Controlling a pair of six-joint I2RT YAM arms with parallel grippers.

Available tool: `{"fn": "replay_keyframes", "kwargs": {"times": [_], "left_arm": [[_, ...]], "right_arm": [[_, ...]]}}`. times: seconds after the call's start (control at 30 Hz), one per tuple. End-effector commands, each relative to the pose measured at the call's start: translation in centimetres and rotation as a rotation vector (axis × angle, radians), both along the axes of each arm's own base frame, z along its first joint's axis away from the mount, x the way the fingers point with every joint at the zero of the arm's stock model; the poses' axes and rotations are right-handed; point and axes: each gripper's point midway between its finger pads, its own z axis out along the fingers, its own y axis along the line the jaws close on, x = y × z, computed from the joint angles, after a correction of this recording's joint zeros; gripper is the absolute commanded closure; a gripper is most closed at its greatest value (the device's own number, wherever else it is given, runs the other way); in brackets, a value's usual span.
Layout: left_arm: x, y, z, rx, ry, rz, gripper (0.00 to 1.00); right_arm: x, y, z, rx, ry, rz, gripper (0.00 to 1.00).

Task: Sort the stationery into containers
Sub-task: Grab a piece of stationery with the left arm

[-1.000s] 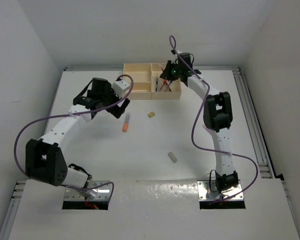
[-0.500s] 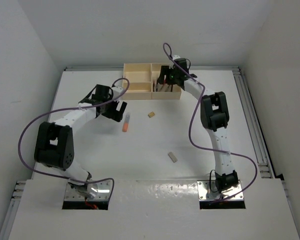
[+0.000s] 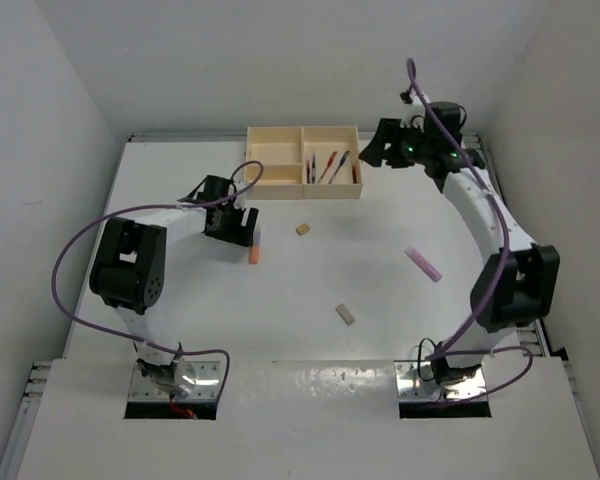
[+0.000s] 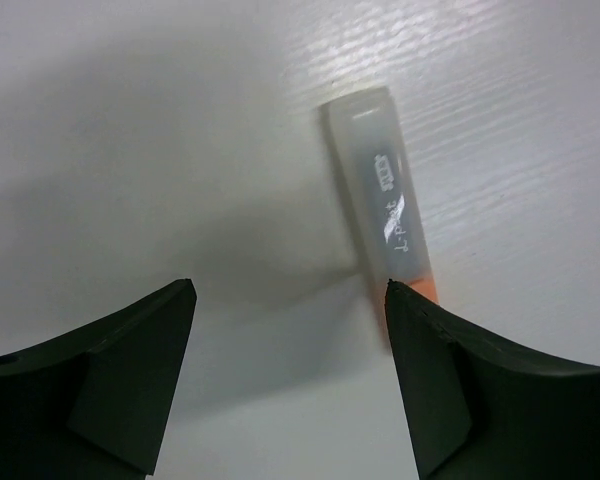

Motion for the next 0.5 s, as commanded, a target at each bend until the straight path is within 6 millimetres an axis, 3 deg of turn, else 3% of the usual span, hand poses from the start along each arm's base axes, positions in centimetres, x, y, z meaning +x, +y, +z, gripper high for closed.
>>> {"fn": "replay_keyframes", "kwargs": {"times": [0.0, 0.03, 0.1, 0.17, 0.2, 0.3, 0.47], "left_arm": [[2.2, -2.7, 3.4, -0.126, -0.103, -0.009, 0.17], [2.1, -3.4, 3.7, -0.161, -0.103, -0.029, 0.17], [2.3, -4.2, 3.8, -0.164, -0.107, -0.045, 0.17], [2.1, -4.6, 3.1, -0.154, -0.085, -0.058, 0.17], [2.1, -4.9, 2.9, -0.152, -0.082, -0.064, 0.17], [1.8, -5.2, 2.0, -0.134, -0.06, -0.065, 0.18], [0.6, -5.7, -1.2, -0.061, 0.018, -0.057, 0.2]], "right_arm": [[-4.4, -1.9, -3.1, 0.001, 0.139, 0.026, 0.33], [-5.5, -3.1, -4.2, -0.002, 0.183, 0.009, 0.33], [-7.0, -4.2, -3.6, 0.0, 0.178, -0.007, 0.33], [-8.3, -5.9, -4.9, -0.002, 0.218, -0.036, 0.33], [-8.7, -7.5, -4.5, -0.001, 0.208, -0.072, 0.33], [-10.0, -9.5, -5.3, -0.015, 0.228, -0.109, 0.34], [-12.1, -12.3, -6.9, -0.016, 0.283, -0.164, 0.34]]}}
